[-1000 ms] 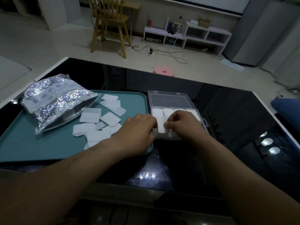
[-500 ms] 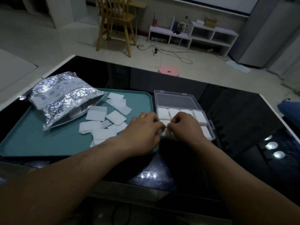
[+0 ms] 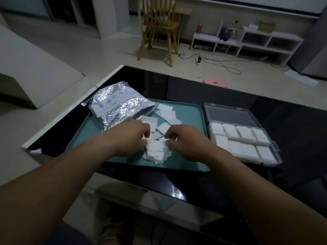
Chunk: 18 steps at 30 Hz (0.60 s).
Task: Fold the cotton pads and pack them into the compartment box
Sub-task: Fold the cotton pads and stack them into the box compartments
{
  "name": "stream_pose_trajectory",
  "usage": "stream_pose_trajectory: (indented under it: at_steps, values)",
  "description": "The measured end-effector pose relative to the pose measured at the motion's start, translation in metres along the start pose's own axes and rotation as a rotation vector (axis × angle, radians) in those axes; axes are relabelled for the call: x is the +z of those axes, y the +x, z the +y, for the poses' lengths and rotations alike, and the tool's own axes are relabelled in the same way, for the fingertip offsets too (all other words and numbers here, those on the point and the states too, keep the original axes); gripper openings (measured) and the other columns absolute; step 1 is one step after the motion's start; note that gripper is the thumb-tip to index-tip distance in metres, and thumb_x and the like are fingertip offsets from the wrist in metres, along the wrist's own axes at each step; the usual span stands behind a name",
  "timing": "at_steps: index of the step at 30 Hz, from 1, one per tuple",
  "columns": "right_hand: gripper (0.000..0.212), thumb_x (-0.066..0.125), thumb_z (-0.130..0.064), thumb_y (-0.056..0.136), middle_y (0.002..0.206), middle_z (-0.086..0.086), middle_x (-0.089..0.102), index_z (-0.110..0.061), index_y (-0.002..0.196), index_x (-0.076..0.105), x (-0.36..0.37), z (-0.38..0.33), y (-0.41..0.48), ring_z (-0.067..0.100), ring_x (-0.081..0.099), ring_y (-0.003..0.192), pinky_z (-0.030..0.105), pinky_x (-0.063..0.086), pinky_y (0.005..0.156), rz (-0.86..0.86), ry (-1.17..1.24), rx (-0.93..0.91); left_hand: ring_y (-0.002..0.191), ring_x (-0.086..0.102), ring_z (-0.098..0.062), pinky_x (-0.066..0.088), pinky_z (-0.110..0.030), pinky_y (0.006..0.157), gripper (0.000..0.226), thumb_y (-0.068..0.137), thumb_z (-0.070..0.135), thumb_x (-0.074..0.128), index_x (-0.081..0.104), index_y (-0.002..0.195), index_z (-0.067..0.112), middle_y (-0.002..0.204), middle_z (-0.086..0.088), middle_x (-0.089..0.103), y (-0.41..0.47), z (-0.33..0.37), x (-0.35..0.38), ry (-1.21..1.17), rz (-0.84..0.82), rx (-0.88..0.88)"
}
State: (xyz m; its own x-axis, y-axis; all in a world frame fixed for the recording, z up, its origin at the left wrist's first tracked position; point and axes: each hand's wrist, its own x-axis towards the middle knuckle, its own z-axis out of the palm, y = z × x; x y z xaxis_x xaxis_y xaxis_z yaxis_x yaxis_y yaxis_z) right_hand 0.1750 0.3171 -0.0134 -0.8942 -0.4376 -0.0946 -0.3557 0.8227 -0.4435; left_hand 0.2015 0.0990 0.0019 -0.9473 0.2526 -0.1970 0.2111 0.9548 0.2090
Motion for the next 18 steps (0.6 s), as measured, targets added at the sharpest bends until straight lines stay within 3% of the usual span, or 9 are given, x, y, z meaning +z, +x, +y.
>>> stream_pose_trajectory:
  at_steps: [3, 7, 13, 16, 18]
  values:
    - [0.042, 0.074, -0.049, 0.09, 0.111, -0.006, 0.065, -0.028, 0.125, 0.068, 0.011, -0.01, 0.009, 0.019, 0.063, 0.104, 0.035, 0.052, 0.09, -0.114, -0.05, -0.008, 0.104, 0.056, -0.021, 0.043, -0.032, 0.083, 0.047, 0.091, 0.043, 0.07, 0.055, 0.131, 0.023, 0.12, -0.002, 0.058, 0.002, 0.007, 0.007, -0.005, -0.09, 0.023]
    - [0.052, 0.08, -0.054, 0.081, 0.118, 0.001, 0.054, -0.034, 0.127, 0.065, 0.021, -0.006, 0.016, 0.022, 0.057, 0.109, 0.038, 0.05, 0.092, -0.127, -0.115, -0.018, 0.111, 0.059, -0.026, 0.045, -0.034, 0.086, 0.054, 0.088, 0.044, 0.075, 0.052, 0.132, 0.023, 0.124, -0.005, 0.059, 0.01, 0.014, 0.014, -0.014, -0.114, 0.064]
    - [0.026, 0.078, -0.039, 0.088, 0.1, -0.003, 0.058, -0.024, 0.103, 0.062, 0.015, -0.005, 0.016, 0.02, 0.058, 0.092, 0.032, 0.04, 0.072, -0.108, -0.022, -0.023, 0.089, 0.055, -0.02, 0.037, -0.033, 0.069, 0.028, 0.086, 0.035, 0.075, 0.048, 0.09, 0.029, 0.094, 0.005, 0.055, 0.014, 0.008, 0.014, -0.126, -0.143, 0.029]
    - [0.01, 0.073, -0.029, 0.095, 0.083, -0.009, 0.061, -0.022, 0.093, 0.067, 0.004, -0.001, 0.013, 0.014, 0.058, 0.082, 0.029, 0.041, 0.065, -0.043, 0.082, 0.01, 0.085, 0.052, -0.019, 0.034, -0.031, 0.068, 0.027, 0.093, 0.031, 0.067, 0.047, 0.076, 0.026, 0.082, 0.01, 0.05, 0.015, 0.007, 0.009, -0.151, -0.087, 0.003]
    - [0.012, 0.074, -0.026, 0.095, 0.081, -0.004, 0.065, -0.021, 0.088, 0.067, -0.003, 0.002, 0.011, 0.011, 0.059, 0.073, 0.026, 0.043, 0.062, -0.03, 0.202, 0.051, 0.079, 0.052, -0.016, 0.033, -0.032, 0.065, 0.03, 0.097, 0.036, 0.064, 0.05, 0.072, 0.024, 0.078, 0.01, 0.052, 0.017, 0.003, 0.004, -0.193, -0.025, -0.001]
